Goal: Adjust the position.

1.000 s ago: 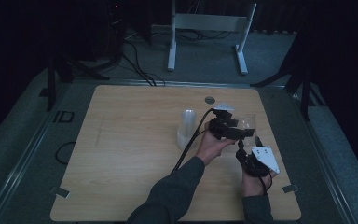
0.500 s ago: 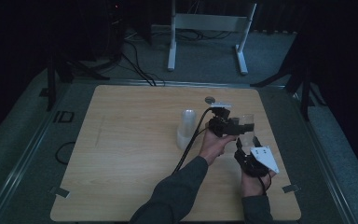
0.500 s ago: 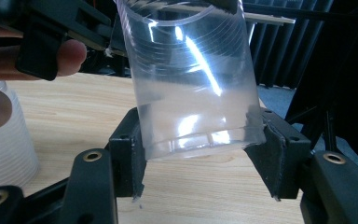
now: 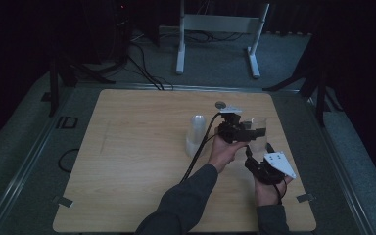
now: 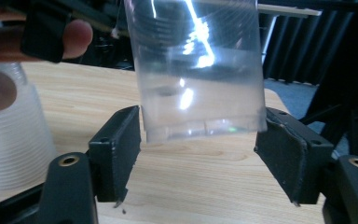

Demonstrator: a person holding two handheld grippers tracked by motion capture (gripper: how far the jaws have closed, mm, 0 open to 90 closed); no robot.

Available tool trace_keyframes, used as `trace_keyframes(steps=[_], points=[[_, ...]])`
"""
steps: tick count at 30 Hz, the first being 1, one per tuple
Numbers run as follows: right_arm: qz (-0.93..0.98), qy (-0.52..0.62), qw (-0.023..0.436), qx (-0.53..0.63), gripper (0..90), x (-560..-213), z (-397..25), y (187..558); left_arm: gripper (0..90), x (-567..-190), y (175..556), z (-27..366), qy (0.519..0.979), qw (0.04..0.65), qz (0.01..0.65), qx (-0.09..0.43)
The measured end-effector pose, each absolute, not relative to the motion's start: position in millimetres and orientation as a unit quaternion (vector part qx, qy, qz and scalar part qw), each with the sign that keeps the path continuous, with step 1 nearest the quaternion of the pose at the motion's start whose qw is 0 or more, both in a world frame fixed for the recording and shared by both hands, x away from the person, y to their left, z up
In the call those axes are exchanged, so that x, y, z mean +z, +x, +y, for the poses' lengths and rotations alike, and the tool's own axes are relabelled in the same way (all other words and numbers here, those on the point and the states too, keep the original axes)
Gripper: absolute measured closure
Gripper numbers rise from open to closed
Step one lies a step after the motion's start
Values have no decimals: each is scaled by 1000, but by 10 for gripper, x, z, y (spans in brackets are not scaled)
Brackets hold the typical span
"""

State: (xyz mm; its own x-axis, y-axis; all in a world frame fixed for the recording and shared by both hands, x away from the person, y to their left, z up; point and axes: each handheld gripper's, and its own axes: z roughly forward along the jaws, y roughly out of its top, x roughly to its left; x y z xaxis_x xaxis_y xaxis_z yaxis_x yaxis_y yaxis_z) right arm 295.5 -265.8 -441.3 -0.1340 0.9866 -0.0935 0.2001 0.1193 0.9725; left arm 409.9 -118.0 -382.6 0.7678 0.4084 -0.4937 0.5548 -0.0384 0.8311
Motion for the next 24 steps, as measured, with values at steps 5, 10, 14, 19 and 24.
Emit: trace_keyframes(steps=[5, 10, 14, 19, 24], points=[[623, 477, 425, 452, 278, -4378, -2667, 2957, 291, -3790, 4048, -1183, 733, 598, 323, -20], [632, 477, 405, 457, 280, -4336, -2686, 2969, 291, -3776, 3972, -1226, 751, 585, 304, 23], [642, 479, 390, 455, 284, -4338, -2696, 3000, 291, -3771, 3900, -1278, 769, 569, 284, 62], [641, 484, 387, 452, 302, -4352, -2702, 3021, 291, -3773, 3839, -1319, 782, 559, 263, 81], [637, 492, 384, 451, 336, -4370, -2714, 3040, 290, -3791, 3832, -1326, 784, 560, 259, 74]])
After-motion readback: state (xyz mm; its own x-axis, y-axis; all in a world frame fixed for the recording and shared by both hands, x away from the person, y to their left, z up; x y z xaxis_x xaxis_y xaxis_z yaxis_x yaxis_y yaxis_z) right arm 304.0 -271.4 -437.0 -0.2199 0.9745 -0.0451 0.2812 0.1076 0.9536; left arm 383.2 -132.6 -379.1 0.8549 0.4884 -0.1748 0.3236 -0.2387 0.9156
